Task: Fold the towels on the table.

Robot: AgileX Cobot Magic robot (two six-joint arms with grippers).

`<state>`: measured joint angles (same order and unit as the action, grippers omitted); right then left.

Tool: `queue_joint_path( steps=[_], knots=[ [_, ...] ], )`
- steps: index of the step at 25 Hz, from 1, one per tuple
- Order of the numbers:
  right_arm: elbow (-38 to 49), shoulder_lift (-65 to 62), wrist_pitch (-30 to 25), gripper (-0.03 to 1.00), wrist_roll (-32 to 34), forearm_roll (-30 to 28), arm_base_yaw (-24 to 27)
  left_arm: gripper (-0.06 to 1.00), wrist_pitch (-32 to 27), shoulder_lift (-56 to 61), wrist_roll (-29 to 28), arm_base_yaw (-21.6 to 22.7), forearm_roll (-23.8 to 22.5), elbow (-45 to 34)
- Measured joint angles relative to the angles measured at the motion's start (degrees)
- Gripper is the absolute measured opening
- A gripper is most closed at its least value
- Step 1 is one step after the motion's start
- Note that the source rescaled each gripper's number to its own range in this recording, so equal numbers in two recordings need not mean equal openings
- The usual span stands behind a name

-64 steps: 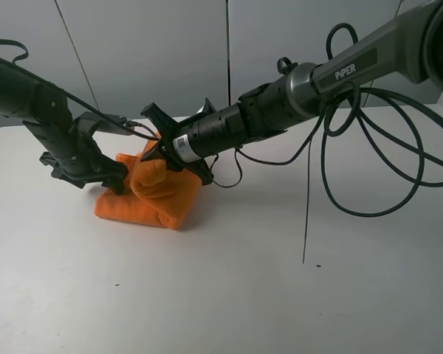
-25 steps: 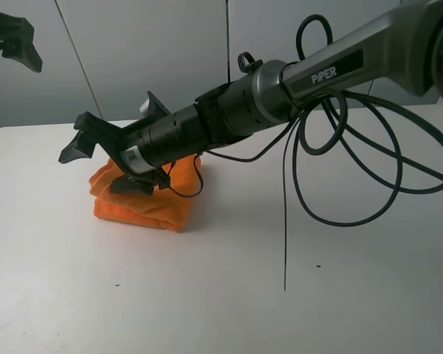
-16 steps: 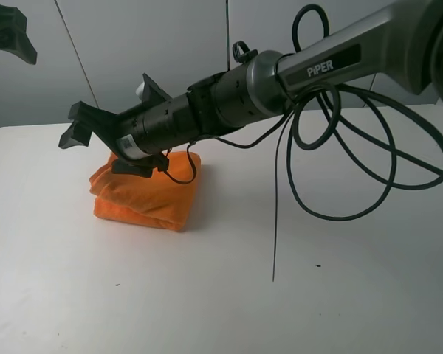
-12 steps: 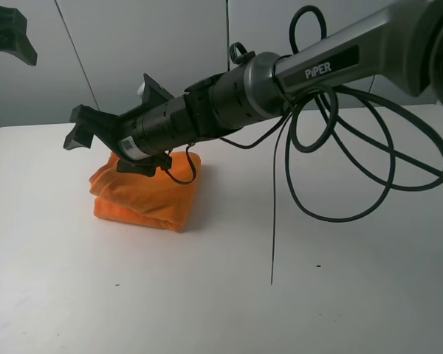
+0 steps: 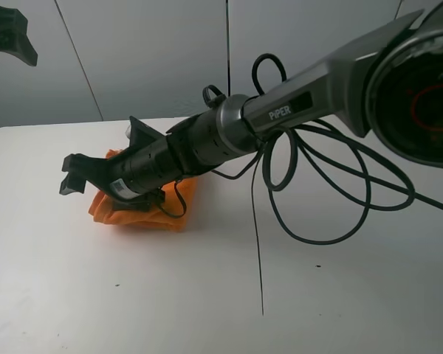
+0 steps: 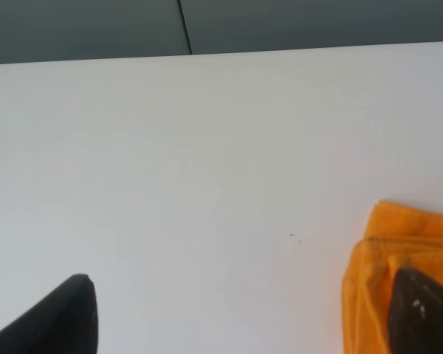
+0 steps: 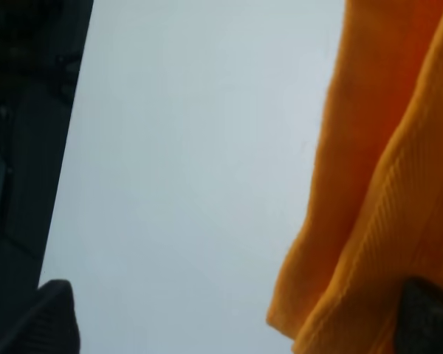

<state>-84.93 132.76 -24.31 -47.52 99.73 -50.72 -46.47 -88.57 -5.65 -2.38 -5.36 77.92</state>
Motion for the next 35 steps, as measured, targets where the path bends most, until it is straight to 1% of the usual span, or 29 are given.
queue_joint_path(
  steps=[3,6,8,10,11,14,17,19,21,23,24,26,27,29,32,33,35],
  knots=[
    [-0.2,-0.5,-0.1,0.92,-1.5,0.0,0.0,1.0,0.0,0.0,0.0,0.0,0.0,0.0],
    [-0.3,-3.9,0.1,0.92,-3.2,-0.4,0.0,1.0,-0.3,0.0,0.0,0.0,0.0,0.0],
    [-0.4,-7.4,2.3,0.92,-3.1,-4.1,0.1,1.0,-1.1,0.3,0.5,0.0,0.0,0.0],
    [0.3,-10.3,5.4,0.93,-0.9,-11.4,0.8,1.0,-1.9,1.5,2.0,0.0,0.6,0.0],
    [1.0,-11.5,6.2,0.94,1.0,-15.4,1.7,1.0,-2.3,2.5,2.7,0.0,0.9,0.0],
    [6.1,-15.2,7.1,0.95,6.7,-25.4,6.5,1.0,-5.1,5.9,3.9,0.0,2.1,0.0],
    [14.3,-22.1,9.9,0.96,14.0,-36.5,13.7,1.0,-7.7,10.3,4.1,0.0,2.3,-1.6],
    [20.9,-29.6,11.5,0.96,19.9,-44.2,19.2,1.0,-8.4,15.0,4.1,0.0,2.3,-5.2],
    [28.5,-37.3,11.1,0.96,25.7,-51.8,24.3,1.0,-8.8,20.5,4.2,0.0,2.3,-9.8],
    [35.2,-45.4,9.7,0.96,29.7,-57.7,29.0,1.0,-8.9,27.6,3.6,0.0,2.3,-14.8],
    [38.5,-49.9,8.5,0.96,31.2,-60.6,30.5,1.0,-9.1,30.9,3.3,0.0,2.4,-17.0],
    [43.5,-58.7,6.3,0.96,34.0,-66.9,32.3,1.0,-9.4,39.3,2.2,0.0,2.4,-20.4],
    [45.5,-62.4,4.6,0.96,36.2,-71.3,32.4,1.0,-9.9,43.5,1.9,0.0,2.4,-21.8],
    [47.5,-70.3,0.1,0.96,42.6,-81.5,32.5,1.0,-11.8,50.7,1.4,0.0,2.4,-24.0],
    [48.0,-80.7,-8.8,0.96,54.2,-96.2,32.5,1.0,-16.5,59.9,1.3,0.0,2.4,-27.4],
    [48.1,-84.2,-12.1,0.96,56.3,-99.7,32.5,1.0,-17.5,62.7,1.2,0.0,2.4,-28.8],
    [48.1,-90.5,-18.7,0.99,59.4,-103.9,32.5,1.0,-19.0,67.5,1.2,0.0,2.3,-31.1]
  ],
)
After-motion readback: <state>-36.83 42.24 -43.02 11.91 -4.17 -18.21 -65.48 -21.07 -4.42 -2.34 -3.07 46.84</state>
